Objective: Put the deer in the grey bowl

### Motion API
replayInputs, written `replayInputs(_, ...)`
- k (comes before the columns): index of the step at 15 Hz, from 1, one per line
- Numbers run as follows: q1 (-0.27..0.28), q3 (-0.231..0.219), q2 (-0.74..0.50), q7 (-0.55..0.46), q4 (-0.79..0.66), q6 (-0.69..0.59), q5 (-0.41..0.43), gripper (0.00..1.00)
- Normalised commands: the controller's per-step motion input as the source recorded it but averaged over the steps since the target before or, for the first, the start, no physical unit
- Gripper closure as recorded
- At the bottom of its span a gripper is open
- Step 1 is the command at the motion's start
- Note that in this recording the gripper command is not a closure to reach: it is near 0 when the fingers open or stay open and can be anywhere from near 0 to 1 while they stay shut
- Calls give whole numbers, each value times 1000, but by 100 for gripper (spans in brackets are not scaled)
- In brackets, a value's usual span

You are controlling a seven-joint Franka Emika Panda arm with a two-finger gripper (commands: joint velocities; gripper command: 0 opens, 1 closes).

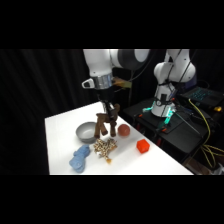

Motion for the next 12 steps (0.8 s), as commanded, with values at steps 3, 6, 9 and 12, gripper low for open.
replayInputs(3, -166, -154, 206, -140, 356, -7, -102, 69)
replayInputs(6, -115, -87, 427, -140, 454, 30, 14, 69)
replayInputs(9, -57, -14, 487, -125, 441, 29, 92, 69)
replayInputs(12, -40, 24, 447, -130, 430, -12, 124, 69)
